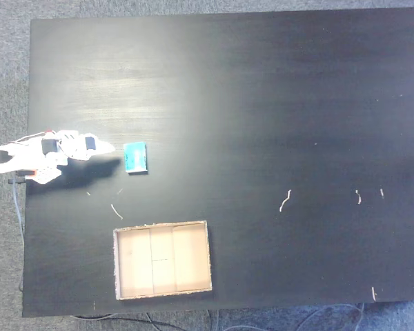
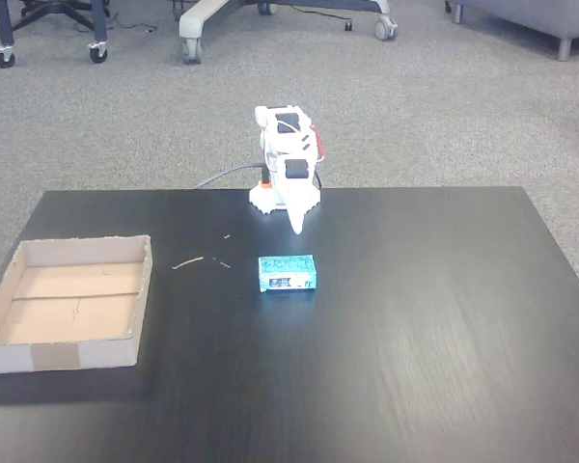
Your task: Pick the green block and drop it in the box on the right.
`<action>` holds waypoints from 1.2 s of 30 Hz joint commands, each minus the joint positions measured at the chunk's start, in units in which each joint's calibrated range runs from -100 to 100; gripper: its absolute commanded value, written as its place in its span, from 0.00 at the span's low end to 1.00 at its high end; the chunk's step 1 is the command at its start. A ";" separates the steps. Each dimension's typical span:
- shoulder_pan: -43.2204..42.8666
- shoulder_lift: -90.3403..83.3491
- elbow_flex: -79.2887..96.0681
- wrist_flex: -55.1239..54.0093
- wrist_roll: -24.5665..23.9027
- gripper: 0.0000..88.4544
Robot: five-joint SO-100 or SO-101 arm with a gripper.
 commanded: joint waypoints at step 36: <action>1.07 86.74 -60.32 11.48 1.17 0.57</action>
